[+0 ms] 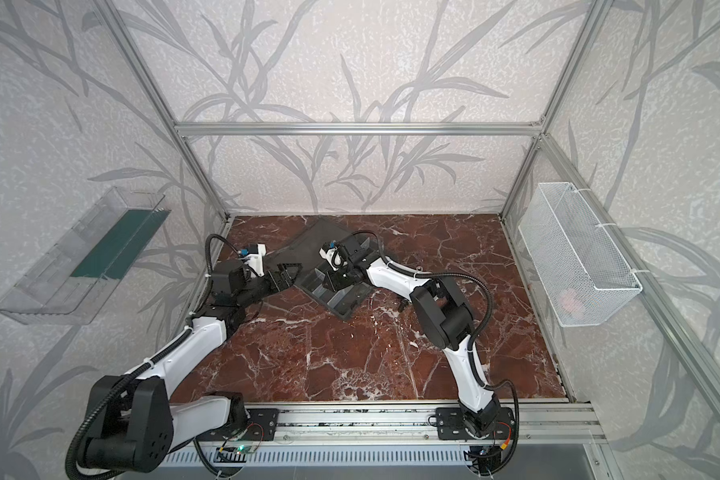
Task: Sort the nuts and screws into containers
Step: 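Open the right gripper to drop the wing nut into the compartment, then move the right gripper back over the hardware pile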
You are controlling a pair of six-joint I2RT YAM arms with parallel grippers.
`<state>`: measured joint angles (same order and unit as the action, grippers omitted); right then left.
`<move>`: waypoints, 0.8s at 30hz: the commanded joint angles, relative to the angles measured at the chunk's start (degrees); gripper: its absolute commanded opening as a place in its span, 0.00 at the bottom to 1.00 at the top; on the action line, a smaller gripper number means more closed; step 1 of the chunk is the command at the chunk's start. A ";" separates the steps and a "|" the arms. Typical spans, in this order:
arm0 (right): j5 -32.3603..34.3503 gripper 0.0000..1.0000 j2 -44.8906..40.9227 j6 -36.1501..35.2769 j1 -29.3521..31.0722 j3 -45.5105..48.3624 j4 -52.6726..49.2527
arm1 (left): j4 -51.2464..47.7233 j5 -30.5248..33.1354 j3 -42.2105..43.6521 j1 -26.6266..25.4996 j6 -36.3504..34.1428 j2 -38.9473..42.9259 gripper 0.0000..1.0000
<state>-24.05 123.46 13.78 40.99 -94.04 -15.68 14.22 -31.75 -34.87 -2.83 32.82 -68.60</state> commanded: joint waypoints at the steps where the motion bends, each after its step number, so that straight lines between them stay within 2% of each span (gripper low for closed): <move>1: -0.03 0.28 -1.02 -1.00 0.36 -1.01 -1.65 | 0.99 -0.79 0.08 0.37 0.20 0.10 0.99; 8: -0.84 0.45 -1.98 -3.23 0.32 -2.93 -4.89 | 0.22 -0.67 -0.20 0.46 -0.09 0.57 1.00; 16: 1.93 0.46 -9.75 -9.34 -0.59 -0.08 -9.50 | 0.63 -0.68 -0.27 0.45 -0.12 0.13 0.99; 20: 7.24 0.47 -16.22 -11.36 -2.32 5.06 -11.82 | 0.80 -1.10 -0.76 0.46 0.13 -1.06 1.00; 24: 9.87 0.47 -22.75 -12.29 -5.63 12.24 -12.96 | 1.78 -2.69 -1.47 0.34 0.96 -2.77 1.00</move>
<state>-17.93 104.62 3.66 37.85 -85.34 -25.08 14.26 -32.56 -34.87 -2.81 33.06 -70.15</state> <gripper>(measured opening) 0.467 0.995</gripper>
